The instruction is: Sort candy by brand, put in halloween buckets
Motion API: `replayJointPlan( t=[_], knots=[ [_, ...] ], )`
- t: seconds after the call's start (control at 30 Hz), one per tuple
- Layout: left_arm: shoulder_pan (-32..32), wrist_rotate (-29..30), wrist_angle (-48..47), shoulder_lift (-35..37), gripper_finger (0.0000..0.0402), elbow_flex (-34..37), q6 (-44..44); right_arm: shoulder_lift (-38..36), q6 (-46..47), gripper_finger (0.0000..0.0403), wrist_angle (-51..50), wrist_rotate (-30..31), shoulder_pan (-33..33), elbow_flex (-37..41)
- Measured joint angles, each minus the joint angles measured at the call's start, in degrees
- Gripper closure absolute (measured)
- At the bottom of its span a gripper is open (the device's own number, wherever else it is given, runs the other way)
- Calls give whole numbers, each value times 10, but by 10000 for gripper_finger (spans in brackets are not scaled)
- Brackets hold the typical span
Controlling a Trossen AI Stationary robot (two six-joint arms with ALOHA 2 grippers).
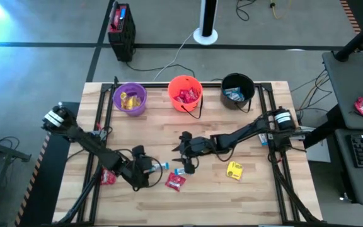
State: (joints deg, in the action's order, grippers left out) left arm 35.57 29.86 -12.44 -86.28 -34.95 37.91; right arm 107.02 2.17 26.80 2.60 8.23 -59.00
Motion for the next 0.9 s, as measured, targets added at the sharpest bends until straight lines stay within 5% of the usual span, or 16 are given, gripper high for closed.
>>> replayJointPlan(
  t=[0.2,0.5,0.9],
  knots=[
    [3,7,-3,-12,170,0,3,83,2,206,-12,-22,12,-86],
    [34,29,-143,84,170,-18,45,186,-2,206,-34,-31,29,-184],
    [59,112,-146,181,170,-17,46,215,1,206,-130,3,26,-254]
  ],
)
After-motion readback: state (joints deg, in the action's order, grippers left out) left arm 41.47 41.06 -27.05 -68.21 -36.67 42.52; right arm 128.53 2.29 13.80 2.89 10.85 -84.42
